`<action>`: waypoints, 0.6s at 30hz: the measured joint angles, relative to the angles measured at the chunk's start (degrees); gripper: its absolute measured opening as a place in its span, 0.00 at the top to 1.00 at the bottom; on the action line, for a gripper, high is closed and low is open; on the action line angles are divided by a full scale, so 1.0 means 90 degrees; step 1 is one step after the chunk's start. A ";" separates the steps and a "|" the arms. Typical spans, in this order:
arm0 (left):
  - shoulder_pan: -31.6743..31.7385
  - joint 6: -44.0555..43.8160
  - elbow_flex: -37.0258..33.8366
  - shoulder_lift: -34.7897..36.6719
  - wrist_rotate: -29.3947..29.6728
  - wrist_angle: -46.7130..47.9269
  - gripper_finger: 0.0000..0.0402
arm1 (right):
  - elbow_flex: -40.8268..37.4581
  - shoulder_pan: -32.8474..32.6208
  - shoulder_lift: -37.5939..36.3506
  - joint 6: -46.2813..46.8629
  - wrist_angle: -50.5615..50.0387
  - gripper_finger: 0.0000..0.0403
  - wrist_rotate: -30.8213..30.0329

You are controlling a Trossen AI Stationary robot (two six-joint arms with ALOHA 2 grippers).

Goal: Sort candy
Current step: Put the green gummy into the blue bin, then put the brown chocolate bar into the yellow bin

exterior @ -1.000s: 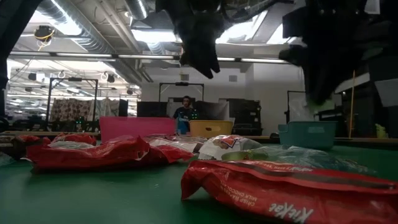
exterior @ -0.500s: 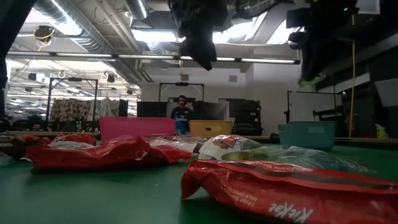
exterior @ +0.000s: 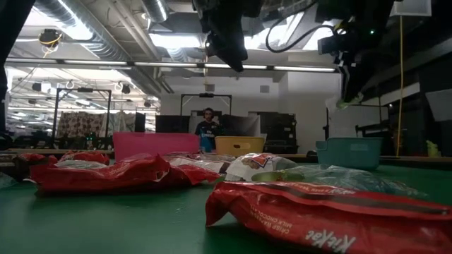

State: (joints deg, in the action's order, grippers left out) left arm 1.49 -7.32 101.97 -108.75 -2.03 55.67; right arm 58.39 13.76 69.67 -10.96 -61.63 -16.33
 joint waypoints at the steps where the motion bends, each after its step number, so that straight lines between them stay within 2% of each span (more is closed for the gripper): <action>1: -0.0030 0.0006 0.0000 0.0000 0.0001 0.0050 0.53 | 0.0000 0.0036 0.0000 -0.0002 0.0000 0.84 0.0037; 4: -0.0102 0.0033 0.0000 0.0000 0.0008 0.0204 0.53 | 0.0000 0.0076 0.0000 -0.0002 0.0000 0.79 0.0050; 12: -0.0293 0.0032 0.0000 0.0000 0.0035 0.0254 0.53 | 0.0000 0.0060 0.0000 0.0003 0.0024 0.54 0.0049; 18: -0.0389 0.0055 0.0000 0.0000 0.0660 0.0399 0.53 | 0.0000 0.0058 0.0002 0.0012 0.0024 0.44 0.0052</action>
State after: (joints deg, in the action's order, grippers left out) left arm -2.01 -6.83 101.97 -108.75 3.91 59.26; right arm 58.39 14.28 69.69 -10.85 -61.41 -15.86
